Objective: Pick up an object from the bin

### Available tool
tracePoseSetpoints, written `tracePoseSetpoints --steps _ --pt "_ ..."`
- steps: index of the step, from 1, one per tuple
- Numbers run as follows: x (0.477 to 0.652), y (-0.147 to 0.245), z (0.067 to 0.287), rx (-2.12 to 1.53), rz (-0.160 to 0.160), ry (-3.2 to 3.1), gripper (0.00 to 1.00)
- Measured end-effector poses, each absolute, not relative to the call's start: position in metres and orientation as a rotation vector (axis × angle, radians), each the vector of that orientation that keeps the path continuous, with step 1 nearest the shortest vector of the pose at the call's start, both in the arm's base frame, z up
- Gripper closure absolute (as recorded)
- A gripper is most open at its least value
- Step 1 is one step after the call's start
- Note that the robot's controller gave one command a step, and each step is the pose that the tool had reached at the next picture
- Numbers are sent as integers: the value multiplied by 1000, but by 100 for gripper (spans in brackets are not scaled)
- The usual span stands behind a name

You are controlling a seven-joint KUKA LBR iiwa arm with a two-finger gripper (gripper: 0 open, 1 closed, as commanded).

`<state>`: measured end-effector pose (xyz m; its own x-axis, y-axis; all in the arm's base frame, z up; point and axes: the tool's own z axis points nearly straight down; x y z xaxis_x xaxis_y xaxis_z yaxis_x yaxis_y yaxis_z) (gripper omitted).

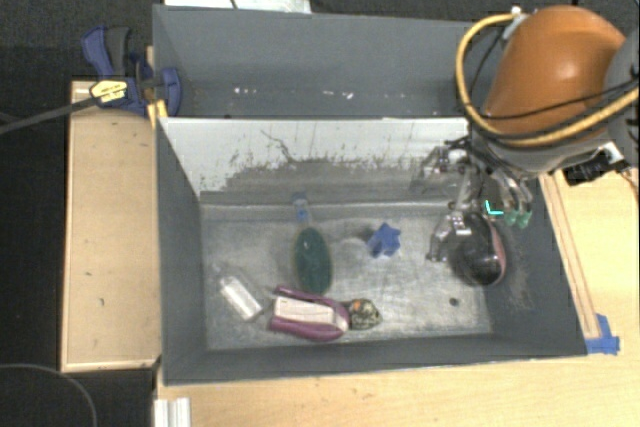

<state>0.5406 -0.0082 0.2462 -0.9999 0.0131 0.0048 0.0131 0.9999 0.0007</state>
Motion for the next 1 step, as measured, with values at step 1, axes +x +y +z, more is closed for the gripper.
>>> tracePoseSetpoints --steps 1 --pt "575 16 81 137 -1 -3134 0"
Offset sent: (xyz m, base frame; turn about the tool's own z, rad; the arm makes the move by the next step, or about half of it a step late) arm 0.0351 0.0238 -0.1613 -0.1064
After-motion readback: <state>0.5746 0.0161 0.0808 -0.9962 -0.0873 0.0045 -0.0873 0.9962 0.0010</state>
